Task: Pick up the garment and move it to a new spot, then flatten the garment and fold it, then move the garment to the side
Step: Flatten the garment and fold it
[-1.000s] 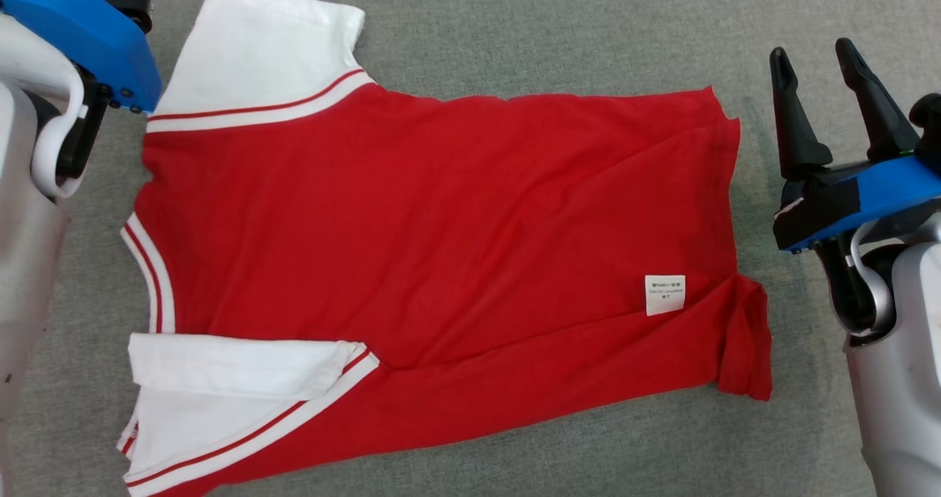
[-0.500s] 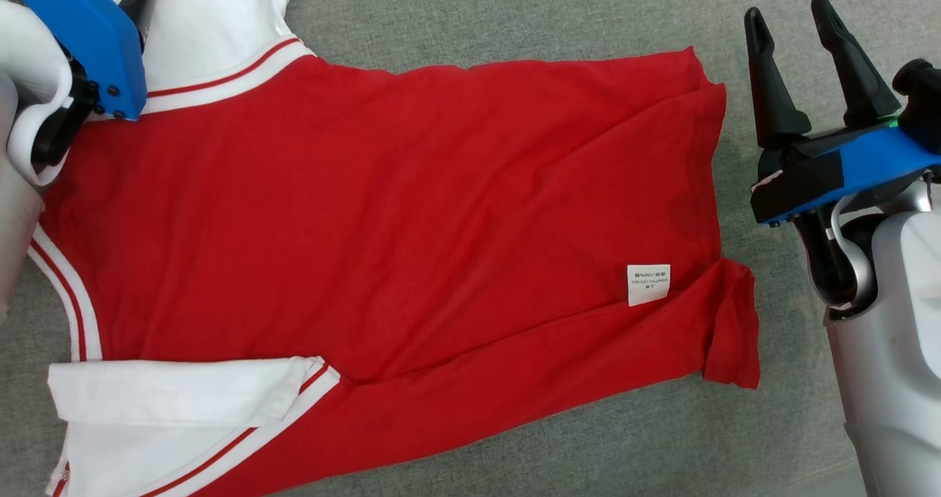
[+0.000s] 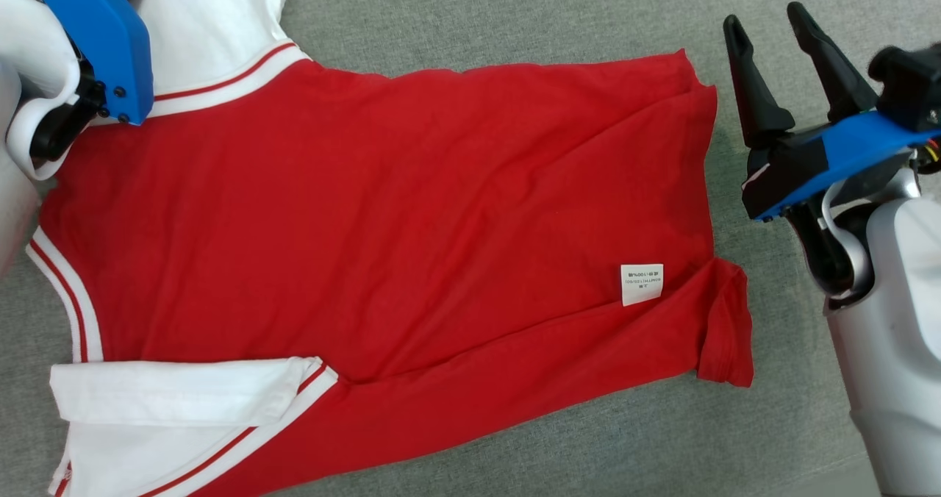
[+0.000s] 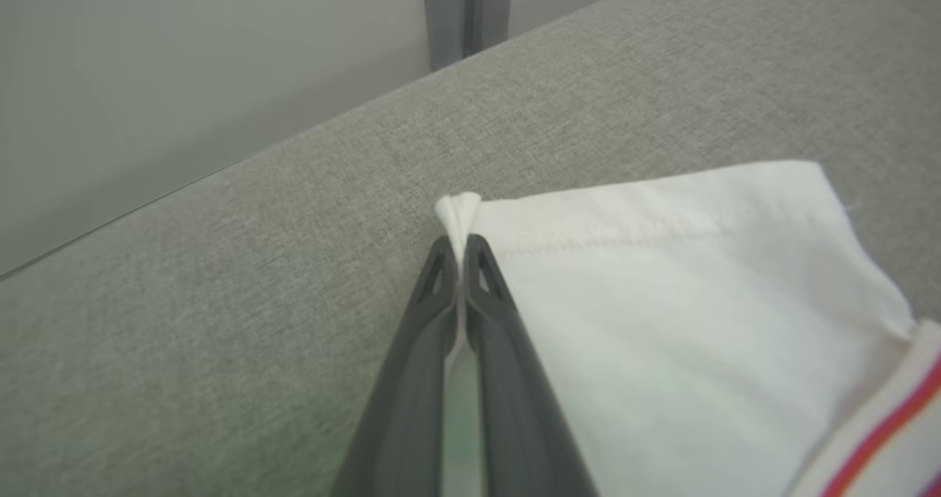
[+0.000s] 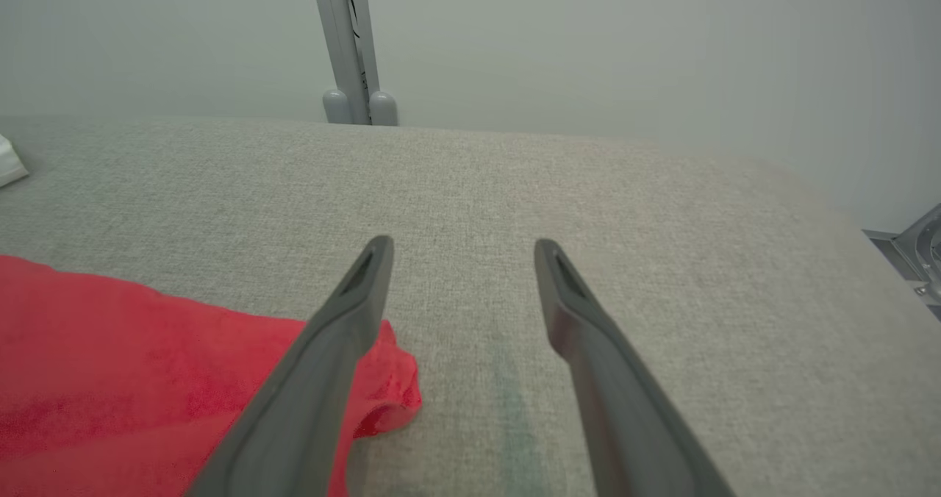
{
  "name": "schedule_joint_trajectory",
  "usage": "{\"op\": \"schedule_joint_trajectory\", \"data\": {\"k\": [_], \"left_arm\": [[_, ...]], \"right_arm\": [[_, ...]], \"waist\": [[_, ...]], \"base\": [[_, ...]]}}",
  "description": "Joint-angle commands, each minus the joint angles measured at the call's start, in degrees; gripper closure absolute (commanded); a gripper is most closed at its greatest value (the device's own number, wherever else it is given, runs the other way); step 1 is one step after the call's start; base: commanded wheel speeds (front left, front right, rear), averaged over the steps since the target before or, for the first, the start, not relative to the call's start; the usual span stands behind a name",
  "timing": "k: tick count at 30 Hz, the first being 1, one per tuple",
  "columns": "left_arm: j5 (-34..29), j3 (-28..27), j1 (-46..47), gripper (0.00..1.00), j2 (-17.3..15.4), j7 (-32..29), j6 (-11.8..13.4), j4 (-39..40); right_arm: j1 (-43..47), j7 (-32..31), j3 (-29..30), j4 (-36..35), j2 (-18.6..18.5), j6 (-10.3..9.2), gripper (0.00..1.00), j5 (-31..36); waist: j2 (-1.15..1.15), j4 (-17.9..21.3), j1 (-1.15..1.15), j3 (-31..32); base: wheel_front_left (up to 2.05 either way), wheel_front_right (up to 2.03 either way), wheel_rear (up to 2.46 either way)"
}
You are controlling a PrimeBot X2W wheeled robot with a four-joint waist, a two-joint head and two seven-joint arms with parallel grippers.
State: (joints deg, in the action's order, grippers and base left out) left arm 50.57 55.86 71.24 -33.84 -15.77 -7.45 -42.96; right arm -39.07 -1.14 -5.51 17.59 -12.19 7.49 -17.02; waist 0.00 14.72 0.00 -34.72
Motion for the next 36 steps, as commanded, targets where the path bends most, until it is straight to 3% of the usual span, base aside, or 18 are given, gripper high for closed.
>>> {"op": "schedule_joint_trajectory", "data": {"k": [1,10,22,23,24,25,30,36], "left_arm": [[0.29,0.22,0.85,1.0,-0.22,0.31,-0.03,-0.34],[3.02,5.36,2.87,1.0,0.46,3.99,-0.03,0.29],[6.39,11.08,5.22,1.0,1.06,7.45,-0.03,1.62],[6.88,11.91,5.68,1.0,1.06,8.11,-0.03,1.61],[7.1,12.3,5.73,1.0,1.11,8.5,-0.03,1.6],[7.3,12.62,5.84,1.0,1.17,8.99,-0.03,1.61],[8.39,13.58,6.51,1.0,1.7,12.14,-0.03,1.72],[9.95,14.08,4.91,1.0,1.7,18.04,-0.03,2.83]], "right_arm": [[-1.45,-0.58,-0.27,0.06,-0.47,0.01,0.0,-0.65],[-3.54,-13.89,-5.77,1.52,-6.46,0.01,0.0,-7.45],[-2.6,-22.82,-11.76,5.18,-8.84,0.01,0.0,-11.43],[-2.5,-23.24,-12.29,4.97,-9.2,0.01,0.56,-11.72],[-2.71,-22.83,-12.33,4.84,-9.46,0.01,0.82,-11.36],[-2.96,-22.5,-12.25,4.8,-9.61,0.01,1.0,-11.11],[-4.43,-19.26,-10.75,4.77,-9.34,0.01,1.0,-10.24],[-4.46,-10.63,-7.98,7.36,-8.62,0.01,1.0,-6.8]], "waist": [[0.0,-0.03,0.0,0.16],[0.0,-1.63,0.0,1.9],[0.0,-4.49,0.0,2.49],[0.0,-4.66,0.0,2.59],[0.0,-4.77,0.0,2.66],[0.0,-4.86,0.0,2.69],[0.0,-5.77,0.0,3.12],[0.0,-7.6,0.0,5.42]], "base": [[0.0,0.0,0.0],[0.0,0.0,0.0],[0.0,0.0,0.0],[0.0,0.0,0.0],[0.0,0.0,0.0],[0.0,0.0,0.0],[0.0,0.0,0.0],[0.0,0.0,0.0]]}}
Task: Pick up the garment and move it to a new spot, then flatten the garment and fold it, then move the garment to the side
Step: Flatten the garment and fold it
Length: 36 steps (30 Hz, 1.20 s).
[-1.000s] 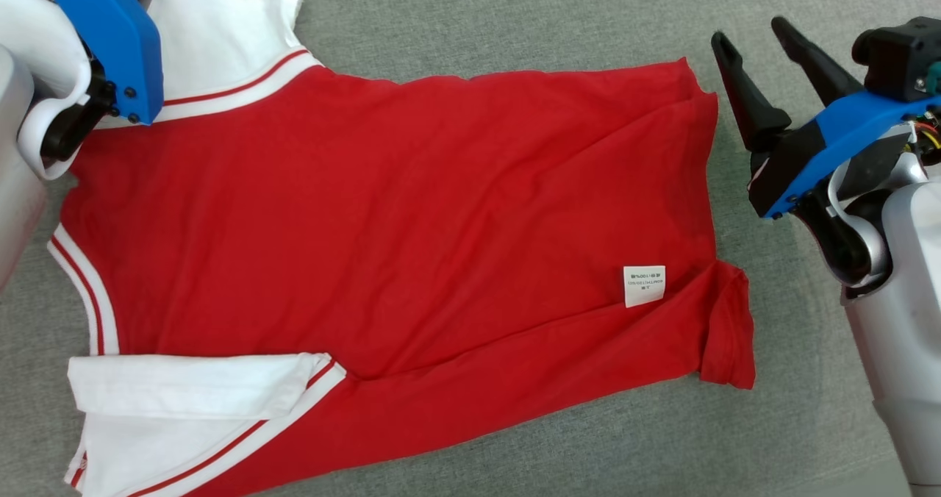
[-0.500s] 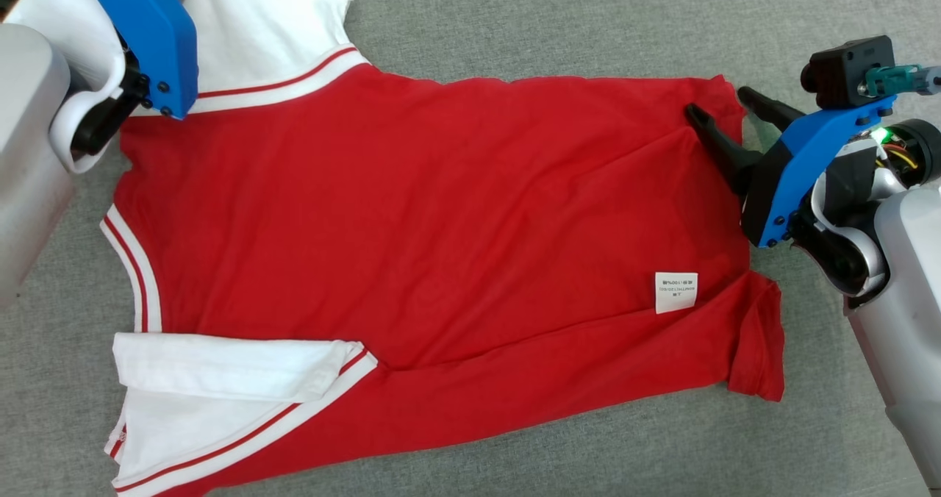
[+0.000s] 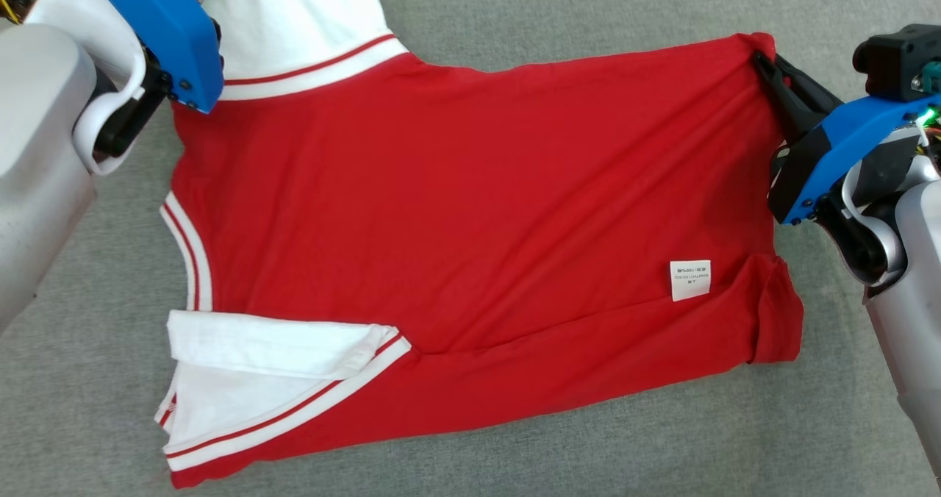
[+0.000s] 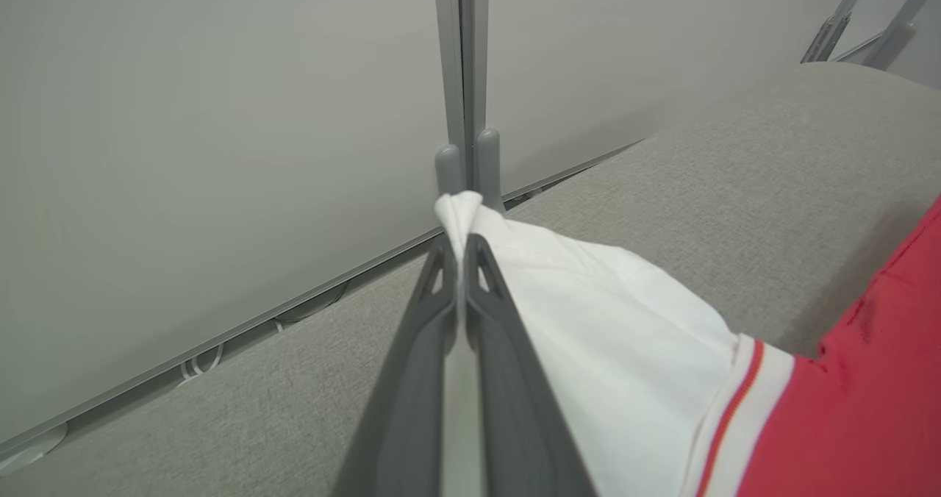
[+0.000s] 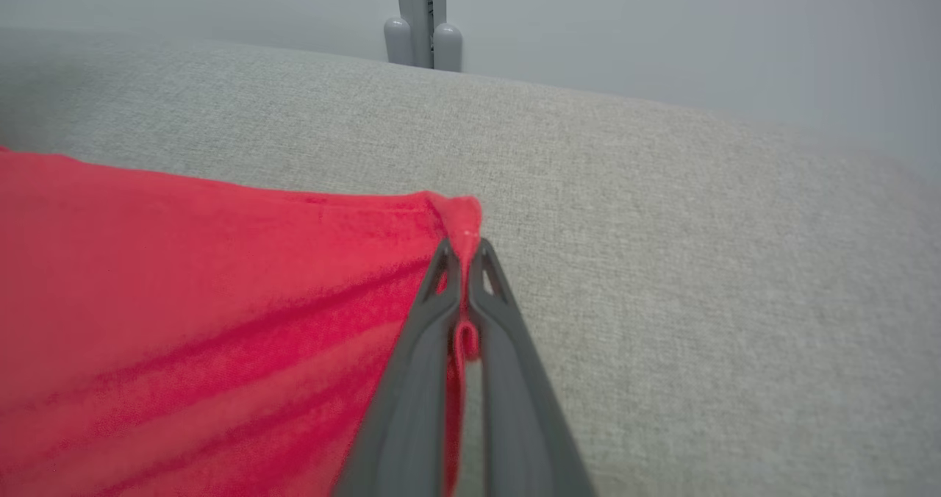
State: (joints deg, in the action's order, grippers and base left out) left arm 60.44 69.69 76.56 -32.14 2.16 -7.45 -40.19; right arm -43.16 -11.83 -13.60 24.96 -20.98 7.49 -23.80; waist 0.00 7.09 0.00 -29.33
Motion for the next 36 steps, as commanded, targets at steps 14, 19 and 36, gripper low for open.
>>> {"op": "schedule_joint_trajectory", "data": {"k": [14,19,36], "left_arm": [[-0.11,1.38,-11.19,1.0,-2.6,10.56,1.26,9.84],[-0.06,1.27,-16.93,1.0,-4.45,12.02,3.97,16.39],[1.14,-2.64,-37.02,1.0,-8.9,13.08,14.36,34.43]], "right_arm": [[5.54,9.14,0.47,6.66,-0.69,0.01,1.0,2.45],[8.31,12.28,0.94,8.09,-0.72,0.01,1.0,3.67],[16.79,21.63,2.82,12.64,0.64,0.01,1.0,4.44]], "waist": [[0.0,-4.81,0.0,6.53],[0.0,-5.79,0.0,8.68],[0.0,-8.73,0.0,15.02]], "base": [[0.0,0.0,0.0],[0.0,0.0,0.0],[0.0,0.0,0.0]]}}
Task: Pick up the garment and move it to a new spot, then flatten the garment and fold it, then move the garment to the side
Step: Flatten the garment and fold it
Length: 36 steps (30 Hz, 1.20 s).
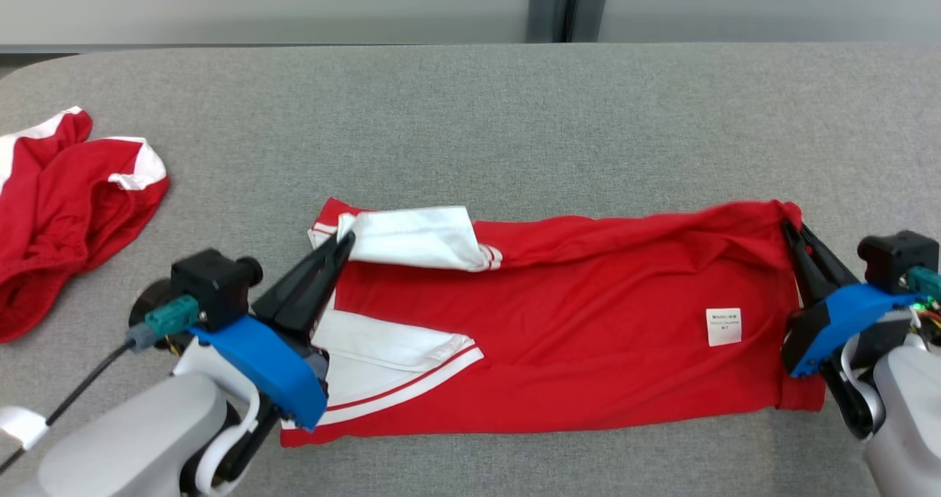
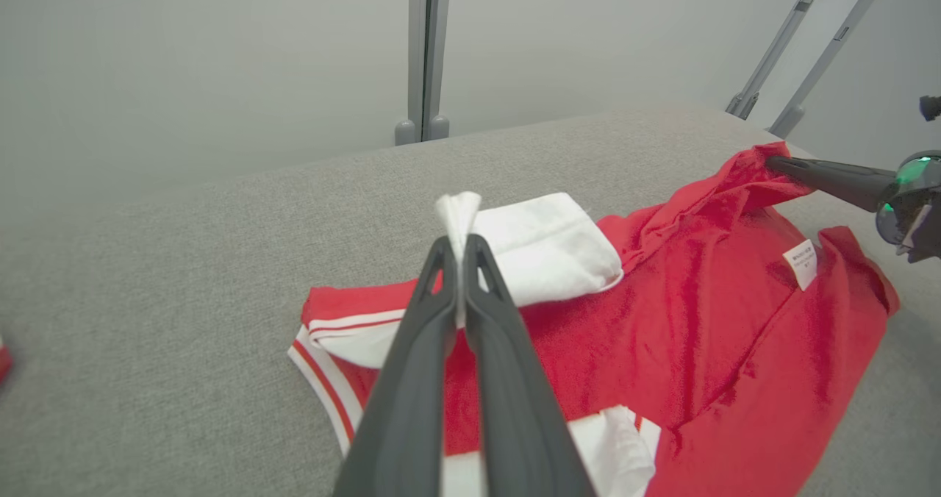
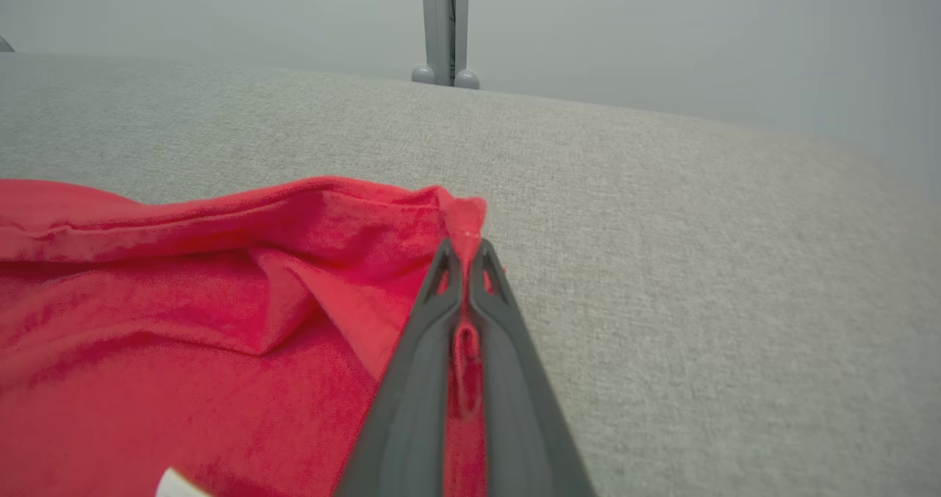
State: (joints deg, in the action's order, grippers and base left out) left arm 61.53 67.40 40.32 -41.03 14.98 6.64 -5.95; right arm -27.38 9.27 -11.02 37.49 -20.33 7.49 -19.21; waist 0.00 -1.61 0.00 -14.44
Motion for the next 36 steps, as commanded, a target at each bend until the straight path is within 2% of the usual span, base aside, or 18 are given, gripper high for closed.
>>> {"op": "schedule_joint_trajectory", "data": {"k": [1,6,12,13,14,15,21,27,32,36], "left_arm": [[0.05,-0.35,-0.79,1.0,-0.01,0.25,0.26,0.19],[-0.5,-3.16,-6.48,1.0,0.84,0.27,1.88,1.92],[-1.51,-5.89,-11.24,1.0,1.86,0.28,2.08,1.48],[-1.92,-6.47,-12.04,1.0,2.08,0.28,2.28,1.27],[-1.76,-7.44,-12.93,0.23,2.5,0.28,2.44,1.18],[-1.86,-9.05,-13.7,0.0,3.03,0.28,2.71,1.24],[-7.51,-17.83,-19.14,0.0,6.32,0.28,3.66,1.88],[-17.8,-30.6,-24.78,0.0,11.44,0.28,5.52,3.27],[-27.11,-40.72,-28.68,0.0,16.24,0.28,4.86,5.14],[-33.25,-46.59,-31.34,0.0,19.52,0.29,3.9,5.61]], "right_arm": [[1.0,0.53,0.25,0.1,-0.01,0.01,1.0,-0.15],[4.18,2.67,1.33,0.18,0.87,0.01,1.0,-1.0],[8.09,4.1,2.89,-1.8,2.31,0.01,1.0,-1.71],[8.61,4.01,3.0,-2.15,2.53,0.01,0.75,-1.7],[9.07,4.09,2.75,-2.75,3.06,0.01,0.06,-2.11],[9.3,4.28,2.85,-3.32,3.29,0.01,0.0,-2.42],[10.99,4.98,4.43,-7.19,2.88,0.01,0.0,-3.96],[10.76,4.47,5.66,-9.62,1.96,0.01,0.0,-5.65],[8.94,3.44,7.25,-8.83,2.17,0.01,0.0,-5.3],[7.74,1.24,8.65,-6.25,3.26,0.01,0.0,-4.04]], "waist": [[0.0,-0.04,0.0,0.13],[0.0,-0.61,0.0,1.23],[0.0,-0.59,0.0,2.05],[0.0,-0.46,0.0,2.17],[0.0,-0.27,0.0,2.31],[0.0,-0.03,0.0,2.42],[0.0,0.58,0.0,2.91],[0.0,0.33,0.0,3.44],[0.0,-0.46,0.0,3.44],[0.0,-1.06,0.0,3.33]], "base": [[0.0,0.0,0.0],[0.0,0.0,0.0],[0.0,0.0,0.0],[0.0,0.0,0.0],[0.0,0.0,0.0],[0.0,0.0,0.0],[0.0,0.0,0.0],[0.0,0.0,0.0],[0.0,0.0,0.0],[0.0,0.0,0.0]]}}
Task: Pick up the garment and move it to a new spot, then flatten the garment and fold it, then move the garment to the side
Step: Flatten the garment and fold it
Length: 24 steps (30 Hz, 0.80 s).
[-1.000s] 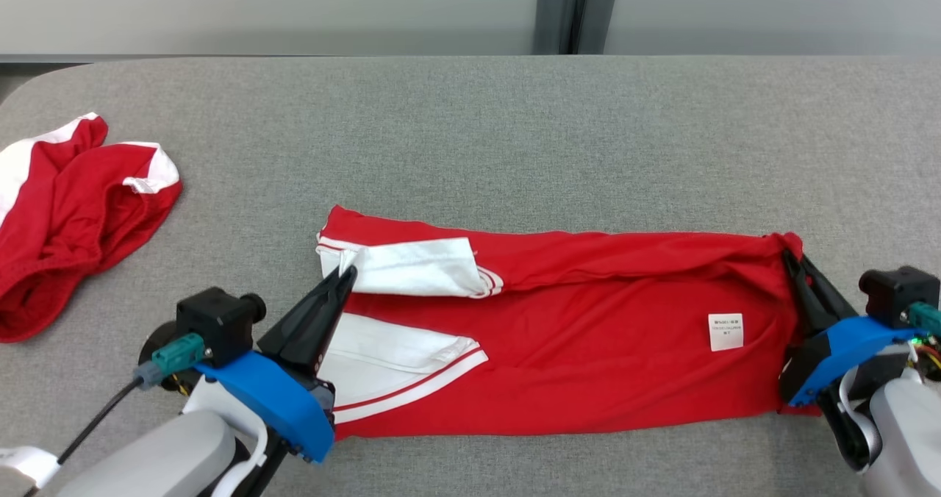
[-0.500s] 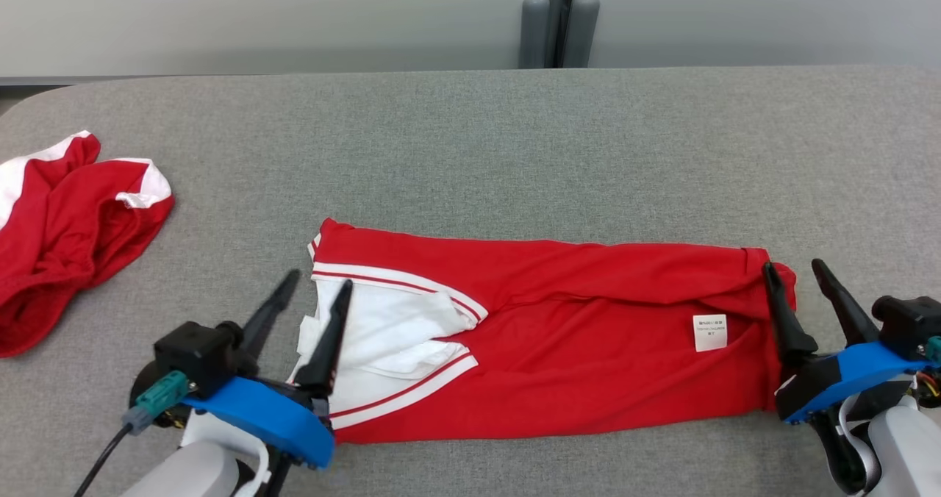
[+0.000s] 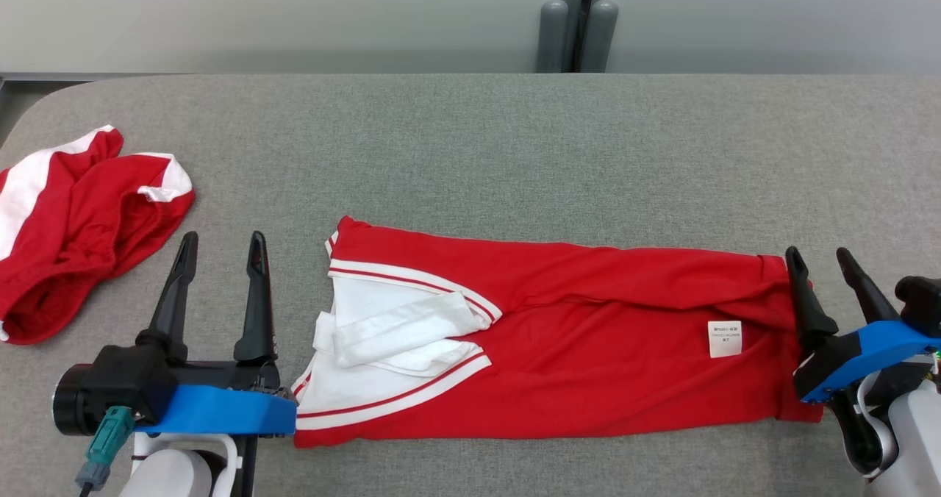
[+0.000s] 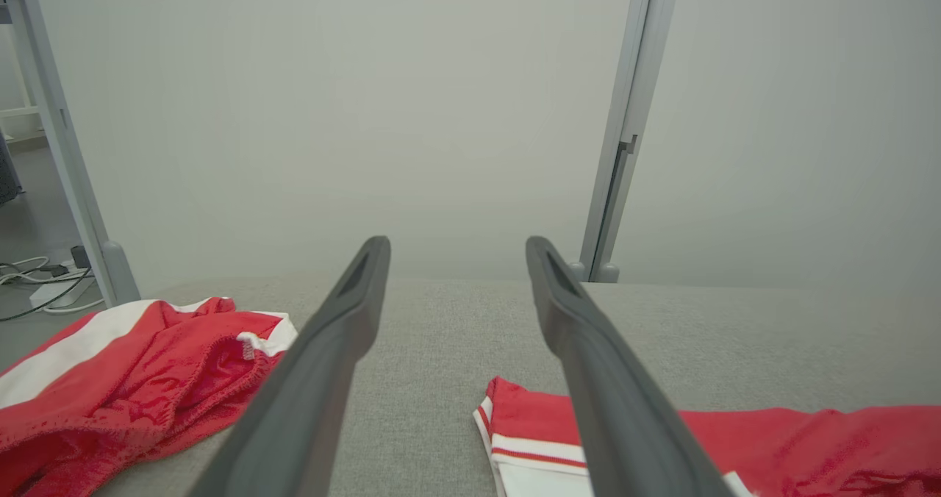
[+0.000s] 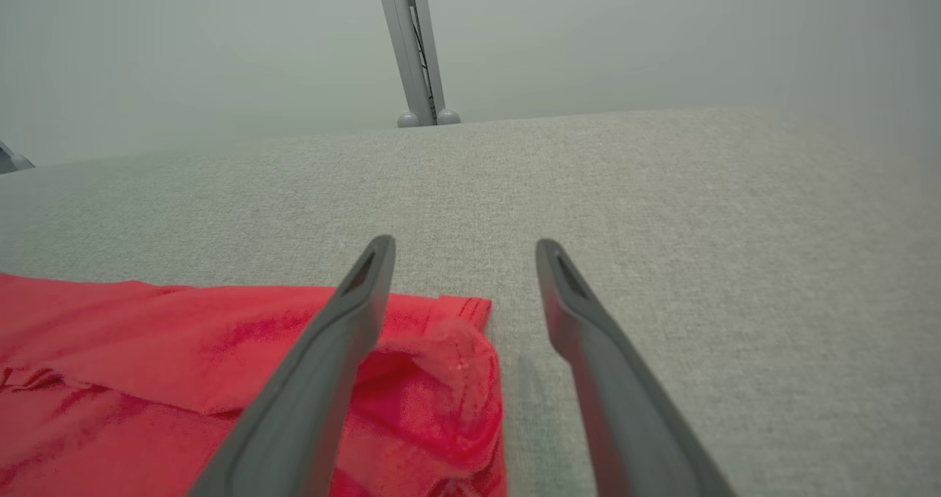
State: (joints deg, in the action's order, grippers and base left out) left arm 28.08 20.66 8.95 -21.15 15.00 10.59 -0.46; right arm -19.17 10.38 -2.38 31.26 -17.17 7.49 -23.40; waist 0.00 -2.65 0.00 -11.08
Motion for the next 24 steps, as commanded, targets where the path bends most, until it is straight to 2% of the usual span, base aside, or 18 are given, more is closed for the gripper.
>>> {"op": "schedule_joint_trajectory", "data": {"k": [1,7,20,21,22,23,24], "left_arm": [[-1.13,-1.07,-0.64,0.0,0.42,0.26,-0.28,0.08],[-8.56,-7.42,-3.42,0.0,4.22,0.27,-1.46,-1.15],[-16.19,-17.19,-6.58,0.0,11.58,0.26,-5.56,-4.86],[-16.83,-17.72,-6.79,0.0,11.8,0.26,-5.76,-5.19],[-17.38,-18.1,-7.01,0.0,11.95,0.27,-6.03,-5.53],[-17.8,-18.55,-7.09,0.0,12.34,0.27,-6.17,-5.74],[-18.17,-18.99,-7.11,0.0,12.74,0.26,-6.46,-5.9]], "right_arm": [[-0.66,-0.49,0.25,0.69,0.3,0.01,0.0,0.46],[-1.56,-4.32,0.28,4.73,1.87,0.01,0.0,0.39],[0.48,-9.81,-2.62,10.64,3.58,0.01,0.0,-0.38],[0.63,-9.89,-2.92,10.53,3.74,0.01,0.29,-0.62],[0.74,-9.88,-3.29,10.36,3.8,0.01,0.69,-0.83],[0.87,-10.14,-3.84,10.22,3.91,0.02,1.0,-1.14],[0.99,-10.31,-4.21,10.08,3.9,0.02,1.0,-1.35]], "waist": [[0.0,-0.16,0.0,-0.09],[0.0,-0.8,0.0,-0.53],[0.0,-0.17,0.0,-0.13],[0.0,-0.11,0.0,-0.05],[0.0,-0.04,0.0,0.03],[0.0,0.05,0.0,0.09],[0.0,0.1,0.0,0.15]], "base": [[0.0,0.0,0.0],[0.0,0.0,0.0],[0.0,0.0,0.0],[0.0,0.0,0.0],[0.0,0.0,0.0],[0.0,0.0,0.0],[0.0,0.0,0.0]]}}
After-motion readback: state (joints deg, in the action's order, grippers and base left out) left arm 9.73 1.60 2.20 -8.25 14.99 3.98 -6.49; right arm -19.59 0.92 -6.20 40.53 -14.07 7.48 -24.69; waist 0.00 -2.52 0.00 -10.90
